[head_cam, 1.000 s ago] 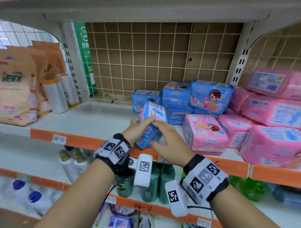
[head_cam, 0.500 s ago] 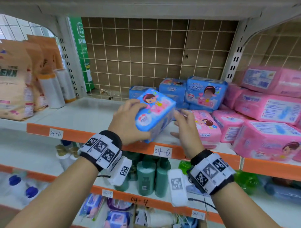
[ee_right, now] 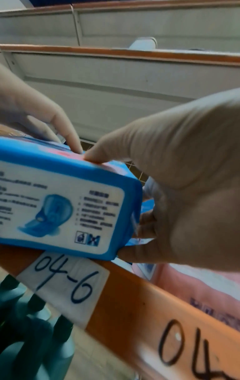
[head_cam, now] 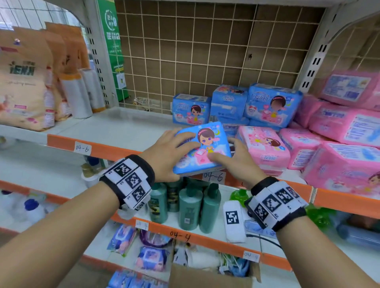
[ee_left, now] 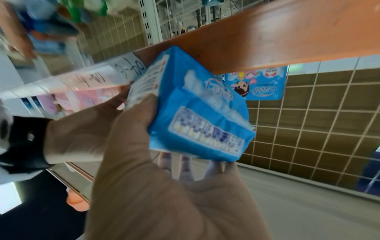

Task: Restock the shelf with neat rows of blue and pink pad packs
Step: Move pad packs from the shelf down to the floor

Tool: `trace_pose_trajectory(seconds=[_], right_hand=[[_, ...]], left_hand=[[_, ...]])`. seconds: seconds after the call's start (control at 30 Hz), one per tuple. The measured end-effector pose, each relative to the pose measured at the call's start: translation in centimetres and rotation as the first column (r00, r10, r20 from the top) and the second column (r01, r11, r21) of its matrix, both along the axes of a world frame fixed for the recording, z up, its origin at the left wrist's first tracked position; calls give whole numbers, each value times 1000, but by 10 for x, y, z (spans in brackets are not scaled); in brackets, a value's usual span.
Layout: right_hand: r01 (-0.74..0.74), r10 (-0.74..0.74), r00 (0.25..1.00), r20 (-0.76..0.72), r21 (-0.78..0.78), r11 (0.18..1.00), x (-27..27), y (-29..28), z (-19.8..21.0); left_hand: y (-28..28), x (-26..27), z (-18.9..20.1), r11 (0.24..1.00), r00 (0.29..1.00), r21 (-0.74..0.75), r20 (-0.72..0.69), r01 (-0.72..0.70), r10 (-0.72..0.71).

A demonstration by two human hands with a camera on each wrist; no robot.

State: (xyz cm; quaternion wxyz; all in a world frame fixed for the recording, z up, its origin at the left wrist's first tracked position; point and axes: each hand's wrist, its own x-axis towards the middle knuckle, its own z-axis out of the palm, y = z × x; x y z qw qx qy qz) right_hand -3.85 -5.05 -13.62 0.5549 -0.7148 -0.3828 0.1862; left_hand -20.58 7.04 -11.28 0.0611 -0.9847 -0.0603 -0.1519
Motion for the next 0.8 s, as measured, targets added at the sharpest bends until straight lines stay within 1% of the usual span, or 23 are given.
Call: trace_pose_trajectory(seconds=[0.03,0.07,0.1,0.13,0.17,0.23,0.27,0.3,0.33,0.37,0.4,0.43,0.47,0.53,0.6,0.67,0.73,0.8], right_hand=[[-17,19,996,-84,25,1000,-2,0,2],[-62,75,981,-180,75,995,-4,-1,6],[-118,145,959,-243,124,985,-5,-1,8],[-155,194,944,-266,162,975,-6,0,9],[-163,209,939,-275,180,970,-6,0,9],[-108,168,943,-287,215,971,-5,-1,6],[-87,151,951,-270,236,968,-5,0,4],[-75,136,962,-238,249,965,-5,2,2],[-68,118,974,-191,248,966,-6,4,1],[-66,100,986,-131,243,968,-7,6,1],[-69,89,994,-71,246,967,-7,8,1],[-77,83,996,-14,258,963,-7,11,1],[-92,83,995,46,267,959,-6,13,0],[-140,113,987,116,259,956,-5,17,-4],[-177,160,983,92,218,960,-2,21,-7],[-175,168,984,56,163,971,2,26,-2],[-170,167,983,74,49,984,8,30,8],[-134,162,969,186,-154,979,15,29,20]], left_hand=[[-1,0,1,996,1000,80,-6,26,-26],[-1,1,2,985,998,161,-6,57,-57],[-1,1,2,969,996,233,-3,85,-86],[-1,0,2,951,995,292,2,97,-103],[-1,-2,2,937,995,338,17,85,-97],[-1,-4,3,931,999,365,44,5,-22],[-1,-5,3,946,998,322,48,-44,30],[-1,-6,4,971,996,223,64,-82,70],[-1,-6,6,992,991,81,98,-100,92],[-1,-5,10,995,983,-47,158,-92,99],[0,-2,14,989,969,-121,223,-82,108],[3,1,19,983,957,-158,255,-96,135],[7,6,23,974,957,-181,230,-138,178],[18,17,28,946,956,-182,74,-267,284],[24,29,25,924,937,-159,-62,-348,342],[29,40,22,916,934,-185,-100,-357,344],[35,49,21,903,926,-205,-104,-378,364],[41,56,20,879,897,-183,-122,-440,424]])
